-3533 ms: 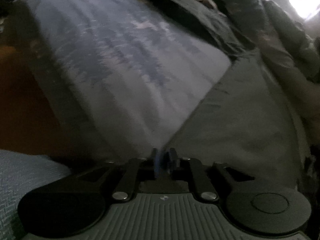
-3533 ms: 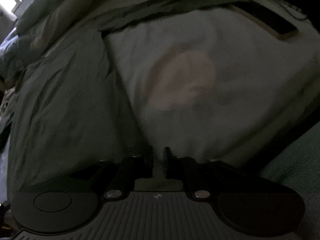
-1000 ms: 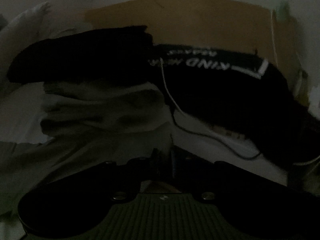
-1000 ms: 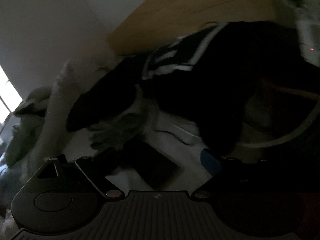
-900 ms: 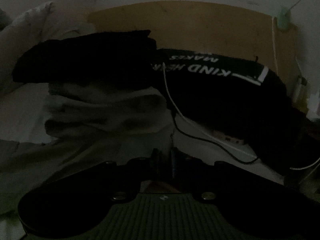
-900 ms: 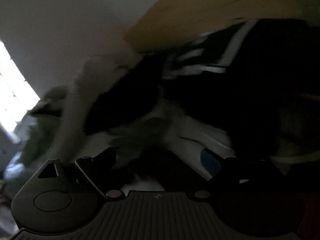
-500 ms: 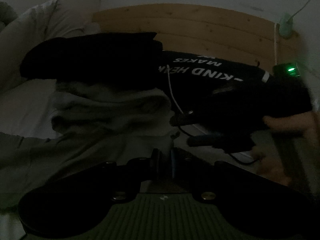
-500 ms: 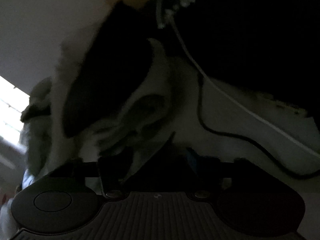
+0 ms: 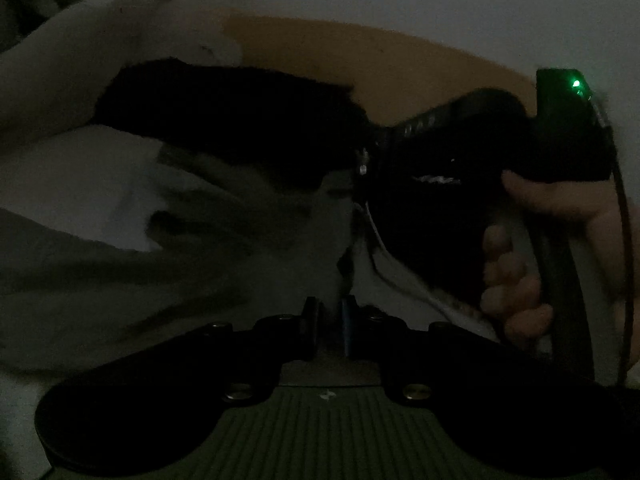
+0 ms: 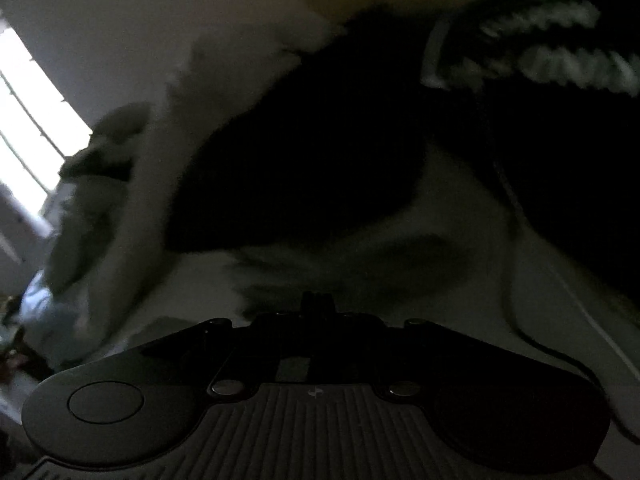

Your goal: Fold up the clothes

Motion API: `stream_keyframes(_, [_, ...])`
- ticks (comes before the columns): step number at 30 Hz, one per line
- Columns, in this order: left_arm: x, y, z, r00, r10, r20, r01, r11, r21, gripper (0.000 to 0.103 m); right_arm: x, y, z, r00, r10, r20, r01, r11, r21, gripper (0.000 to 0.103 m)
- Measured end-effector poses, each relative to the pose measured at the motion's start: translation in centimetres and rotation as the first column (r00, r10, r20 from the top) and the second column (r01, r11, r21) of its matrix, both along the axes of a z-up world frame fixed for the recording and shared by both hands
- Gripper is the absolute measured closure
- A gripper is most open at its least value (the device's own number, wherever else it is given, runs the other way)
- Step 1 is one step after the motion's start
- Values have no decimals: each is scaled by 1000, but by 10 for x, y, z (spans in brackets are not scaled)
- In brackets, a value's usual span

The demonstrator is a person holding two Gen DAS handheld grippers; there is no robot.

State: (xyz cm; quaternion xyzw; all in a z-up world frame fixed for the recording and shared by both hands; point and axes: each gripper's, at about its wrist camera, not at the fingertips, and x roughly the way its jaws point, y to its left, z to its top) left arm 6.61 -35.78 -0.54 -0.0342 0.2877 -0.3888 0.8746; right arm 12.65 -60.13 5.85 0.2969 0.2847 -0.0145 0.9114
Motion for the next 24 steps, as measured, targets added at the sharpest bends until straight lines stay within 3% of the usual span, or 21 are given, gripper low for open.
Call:
stream_keyframes(6, [13,59,39,995,103,-9,-104,986,-132,90,45,78,59,988,146,57,-142,987,-82,100])
stream_keyframes(12, [33,146,64,966,255,-46,-258,938,-233,90,97,170,86,964,252,82,-242,963,-115,100])
stream_keyframes(18, [51,256,70,908,405,-103,-417,864,-283,90,154,281,84,926,368,84,-358,927,-114,100])
stream_keyframes(24, [52,366,47,823,533,-195,-567,779,-266,90,190,408,52,856,516,31,-510,852,-118,100])
